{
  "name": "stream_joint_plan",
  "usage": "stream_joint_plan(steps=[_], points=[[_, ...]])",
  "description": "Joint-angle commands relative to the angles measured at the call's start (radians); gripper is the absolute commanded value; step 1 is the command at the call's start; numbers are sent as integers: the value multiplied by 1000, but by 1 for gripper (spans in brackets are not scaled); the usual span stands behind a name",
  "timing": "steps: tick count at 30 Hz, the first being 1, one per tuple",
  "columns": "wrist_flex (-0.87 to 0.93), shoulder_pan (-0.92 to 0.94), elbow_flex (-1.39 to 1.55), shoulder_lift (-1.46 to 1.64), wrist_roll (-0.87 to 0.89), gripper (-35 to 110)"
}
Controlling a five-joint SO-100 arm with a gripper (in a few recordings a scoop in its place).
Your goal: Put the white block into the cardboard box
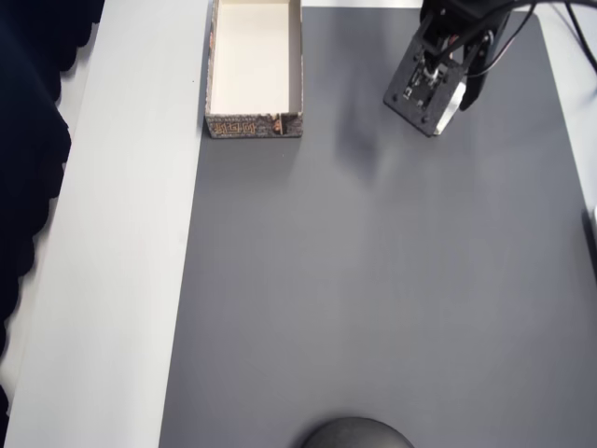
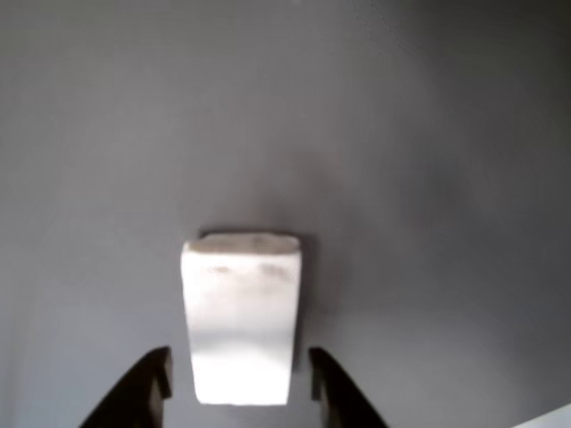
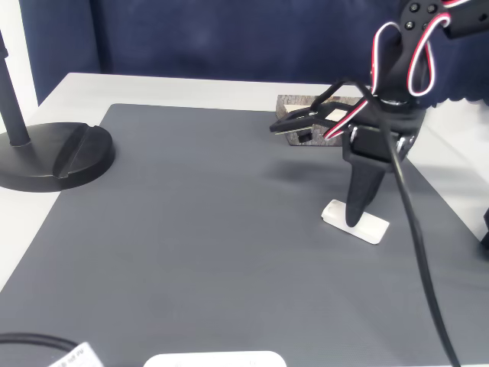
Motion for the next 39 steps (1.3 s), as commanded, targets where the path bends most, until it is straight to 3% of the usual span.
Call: stream_joint_plan(steps=[1, 39], points=[[-8, -9, -3, 0, 9, 22], [-87, -20, 74, 6, 15, 20]])
